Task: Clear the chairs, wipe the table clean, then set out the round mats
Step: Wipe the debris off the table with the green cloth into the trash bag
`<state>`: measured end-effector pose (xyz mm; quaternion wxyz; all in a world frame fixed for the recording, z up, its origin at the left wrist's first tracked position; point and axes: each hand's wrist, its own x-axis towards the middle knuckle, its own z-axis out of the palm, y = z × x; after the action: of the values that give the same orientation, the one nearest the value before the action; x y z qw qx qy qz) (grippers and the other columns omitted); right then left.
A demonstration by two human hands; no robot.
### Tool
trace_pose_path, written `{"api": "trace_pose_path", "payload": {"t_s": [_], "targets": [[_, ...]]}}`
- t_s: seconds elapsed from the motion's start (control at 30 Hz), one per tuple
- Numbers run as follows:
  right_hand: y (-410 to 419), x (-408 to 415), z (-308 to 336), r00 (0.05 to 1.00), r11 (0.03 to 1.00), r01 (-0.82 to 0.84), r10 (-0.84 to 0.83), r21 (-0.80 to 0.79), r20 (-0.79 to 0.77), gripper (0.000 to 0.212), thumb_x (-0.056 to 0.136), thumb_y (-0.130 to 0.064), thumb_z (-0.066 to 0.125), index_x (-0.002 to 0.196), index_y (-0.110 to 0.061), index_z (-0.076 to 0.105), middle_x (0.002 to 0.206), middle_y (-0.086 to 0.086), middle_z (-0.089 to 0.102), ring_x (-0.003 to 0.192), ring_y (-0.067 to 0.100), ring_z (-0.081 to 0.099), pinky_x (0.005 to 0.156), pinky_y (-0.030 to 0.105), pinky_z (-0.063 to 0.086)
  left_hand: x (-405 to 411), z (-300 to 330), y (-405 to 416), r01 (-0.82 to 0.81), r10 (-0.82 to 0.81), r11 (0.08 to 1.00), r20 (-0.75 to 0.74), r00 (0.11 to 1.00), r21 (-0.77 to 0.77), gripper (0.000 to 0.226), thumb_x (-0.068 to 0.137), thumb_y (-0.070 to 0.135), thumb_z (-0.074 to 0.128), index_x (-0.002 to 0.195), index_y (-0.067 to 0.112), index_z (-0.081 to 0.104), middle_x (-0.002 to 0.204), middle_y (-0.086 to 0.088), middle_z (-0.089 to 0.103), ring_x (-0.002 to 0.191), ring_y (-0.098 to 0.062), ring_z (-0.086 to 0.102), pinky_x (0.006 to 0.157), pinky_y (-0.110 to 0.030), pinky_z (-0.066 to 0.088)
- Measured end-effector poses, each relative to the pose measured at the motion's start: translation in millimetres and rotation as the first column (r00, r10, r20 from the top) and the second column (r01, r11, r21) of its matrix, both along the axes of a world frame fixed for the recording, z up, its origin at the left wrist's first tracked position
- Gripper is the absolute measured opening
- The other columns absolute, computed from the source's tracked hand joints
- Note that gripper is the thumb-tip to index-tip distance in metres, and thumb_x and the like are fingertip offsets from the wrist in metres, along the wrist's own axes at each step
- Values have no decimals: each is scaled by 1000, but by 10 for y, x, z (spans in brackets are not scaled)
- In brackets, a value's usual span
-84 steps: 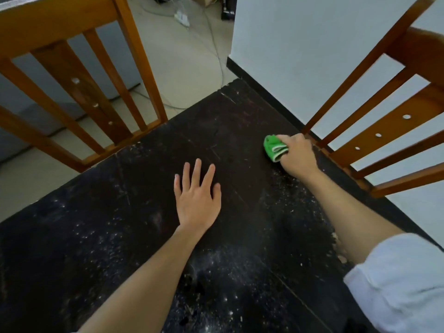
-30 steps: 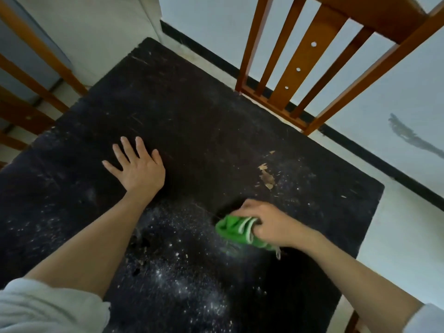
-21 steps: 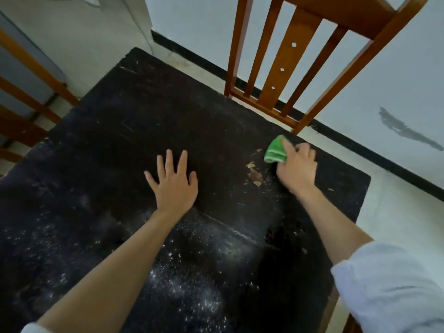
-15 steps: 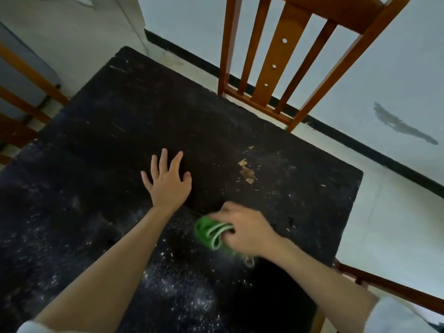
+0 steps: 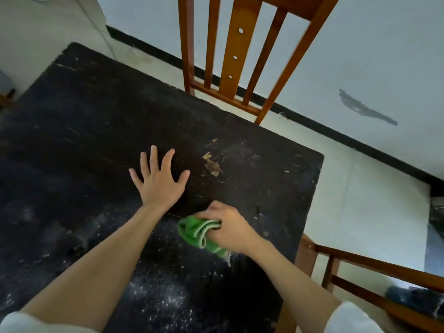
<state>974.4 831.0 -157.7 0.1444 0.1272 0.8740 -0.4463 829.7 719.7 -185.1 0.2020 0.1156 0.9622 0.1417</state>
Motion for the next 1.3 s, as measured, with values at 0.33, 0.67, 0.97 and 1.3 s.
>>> {"api": "trace_pose_path", "payload": {"t_s": [0.33,0.67,0.97,1.3], "targets": [[1674,-63,-47,551,438,752,-827,492,-107,45,88,-17,47,133,-17,44,124,14,42,108,30,48,86,32,38,-99,113,93,-25,32,998,113,993,-58,67,89,47,54,145,35,21,159,0,-4,145,-28,-8,112,-58,1],[365,-476,100,918,893,385,-346,232,-194,40,84,-23,54,124,-25,56,111,0,50,100,17,54,79,26,41,-290,235,-271,-1,-1,999,-67,998,-37,55,94,34,49,145,23,30,156,-3,19,142,-29,13,111,-53,20],[207,-1229,-79,973,800,206,-228,564,-32,47,87,-20,51,132,-15,38,126,10,39,114,27,44,82,39,46,-529,159,-1046,-142,146,977,11,989,-157,68,93,46,47,149,23,16,158,-4,6,144,-31,4,113,-56,17],[343,-2210,-103,894,727,446,-397,523,-211,46,89,-18,51,134,-17,39,129,14,37,116,30,41,86,39,44,-730,83,-1425,-201,201,957,-19,979,-208,81,80,67,50,147,37,15,158,1,6,143,-29,3,111,-53,15]]}}
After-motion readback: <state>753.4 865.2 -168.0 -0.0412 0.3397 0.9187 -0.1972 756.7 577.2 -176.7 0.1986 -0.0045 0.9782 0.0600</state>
